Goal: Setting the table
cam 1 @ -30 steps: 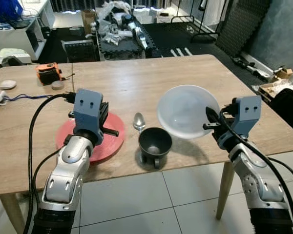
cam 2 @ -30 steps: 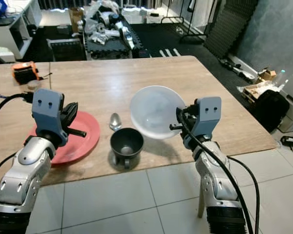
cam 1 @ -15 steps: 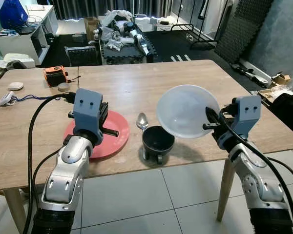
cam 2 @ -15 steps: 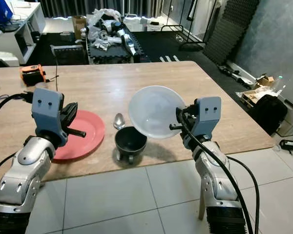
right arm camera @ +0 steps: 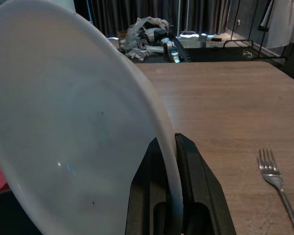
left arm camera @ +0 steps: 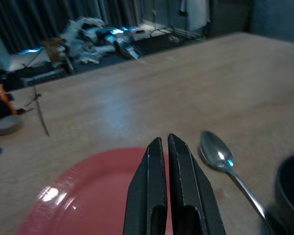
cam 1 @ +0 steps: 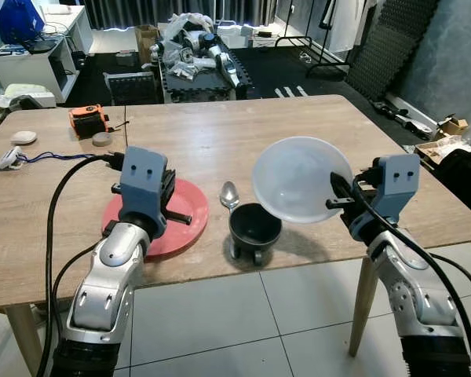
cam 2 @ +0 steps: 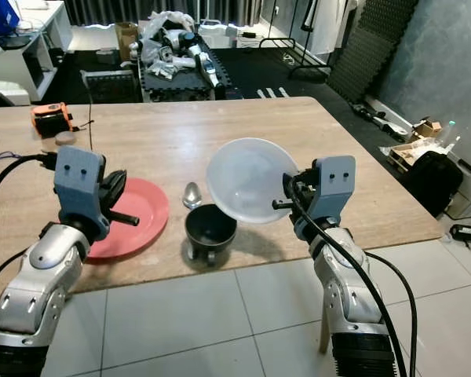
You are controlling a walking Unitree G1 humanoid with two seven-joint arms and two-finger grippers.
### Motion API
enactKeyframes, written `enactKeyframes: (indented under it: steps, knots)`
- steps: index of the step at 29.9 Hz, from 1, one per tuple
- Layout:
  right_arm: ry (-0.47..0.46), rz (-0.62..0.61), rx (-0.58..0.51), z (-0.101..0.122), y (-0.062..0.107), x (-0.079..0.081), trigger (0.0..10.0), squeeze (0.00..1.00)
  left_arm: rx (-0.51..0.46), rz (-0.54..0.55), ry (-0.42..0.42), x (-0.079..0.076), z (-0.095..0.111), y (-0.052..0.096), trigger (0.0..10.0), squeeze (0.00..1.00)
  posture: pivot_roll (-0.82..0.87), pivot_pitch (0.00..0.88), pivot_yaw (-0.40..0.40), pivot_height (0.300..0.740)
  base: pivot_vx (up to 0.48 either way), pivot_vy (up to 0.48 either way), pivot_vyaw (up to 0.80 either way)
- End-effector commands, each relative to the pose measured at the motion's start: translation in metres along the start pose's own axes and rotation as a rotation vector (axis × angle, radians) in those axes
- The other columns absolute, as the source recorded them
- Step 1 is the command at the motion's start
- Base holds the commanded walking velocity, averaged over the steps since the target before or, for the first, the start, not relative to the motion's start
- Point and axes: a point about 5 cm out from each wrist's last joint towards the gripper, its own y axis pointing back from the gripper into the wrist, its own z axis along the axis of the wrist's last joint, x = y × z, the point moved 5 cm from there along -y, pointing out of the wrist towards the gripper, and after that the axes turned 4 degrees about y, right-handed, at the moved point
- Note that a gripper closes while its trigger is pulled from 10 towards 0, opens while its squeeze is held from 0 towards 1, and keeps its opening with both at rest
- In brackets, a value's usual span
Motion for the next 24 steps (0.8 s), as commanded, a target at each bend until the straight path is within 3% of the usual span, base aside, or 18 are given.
enactKeyframes:
  steps: [1,4,6,7,8,12,15,21,24]
  knots:
    - [0.024,-0.037,-0.022,0.006,0.001,-0.010,10.0,0.00,0.046,-0.081,-0.001,-0.014,-0.014,0.004,10.0,0.00,0.00,0.109,0.071,0.740,0.000,0.000,0.00]
    - [0.070,-0.078,-0.021,0.009,0.003,-0.022,10.0,0.00,0.060,-0.145,-0.009,-0.028,-0.020,0.008,10.0,0.00,0.00,0.109,0.075,0.740,0.000,0.000,0.00]
    - [0.173,-0.086,0.031,0.003,0.014,-0.029,10.0,0.00,0.075,-0.161,-0.055,-0.034,-0.033,0.021,10.0,0.00,0.01,0.106,0.074,0.740,0.000,0.000,0.00]
    - [0.173,-0.086,0.031,0.003,0.014,-0.029,10.0,0.00,0.075,-0.161,-0.055,-0.034,-0.033,0.021,10.0,0.00,0.01,0.106,0.074,0.740,0.000,0.000,0.00]
    - [0.187,-0.074,0.086,-0.005,0.023,-0.029,10.0,0.00,0.082,-0.155,-0.074,-0.032,-0.036,0.030,10.0,0.00,0.01,0.107,0.074,0.740,0.000,0.000,0.00]
    - [0.320,-0.019,0.185,-0.023,0.039,-0.029,10.0,0.00,0.105,-0.120,-0.070,-0.023,-0.040,0.041,10.0,0.00,0.01,0.114,0.073,0.740,0.000,0.000,0.00]
    - [0.378,-0.010,0.208,-0.026,0.042,-0.040,10.0,0.00,0.108,-0.117,-0.076,-0.021,-0.041,0.042,10.0,0.00,0.01,0.111,0.072,0.740,0.000,0.000,0.00]
    - [0.457,-0.056,0.190,-0.010,0.036,-0.072,10.0,0.00,0.062,-0.110,-0.078,-0.022,-0.030,0.029,10.0,0.00,0.01,0.098,0.075,0.740,0.000,0.000,0.00]
    - [0.452,-0.083,0.206,-0.010,0.039,-0.080,10.0,0.00,0.059,-0.112,-0.079,-0.023,-0.029,0.028,10.0,0.00,0.01,0.096,0.078,0.740,0.000,0.000,0.00]
